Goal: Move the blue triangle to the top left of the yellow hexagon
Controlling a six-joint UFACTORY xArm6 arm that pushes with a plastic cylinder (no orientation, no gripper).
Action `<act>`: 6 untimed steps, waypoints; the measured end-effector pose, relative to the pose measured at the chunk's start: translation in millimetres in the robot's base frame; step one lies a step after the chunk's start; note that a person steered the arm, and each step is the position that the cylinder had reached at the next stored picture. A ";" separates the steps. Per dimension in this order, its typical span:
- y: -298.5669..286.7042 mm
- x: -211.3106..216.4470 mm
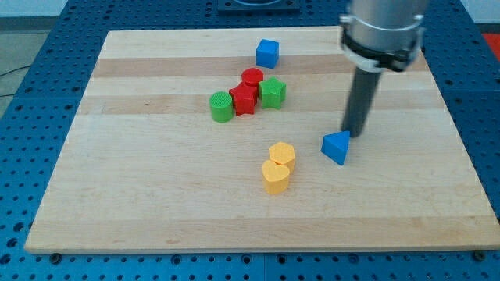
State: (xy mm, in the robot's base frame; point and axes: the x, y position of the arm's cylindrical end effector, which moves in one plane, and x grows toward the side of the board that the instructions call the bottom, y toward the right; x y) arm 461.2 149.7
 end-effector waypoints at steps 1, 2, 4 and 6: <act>-11.6 28.9; -63.5 33.2; -55.7 1.0; -144.5 34.2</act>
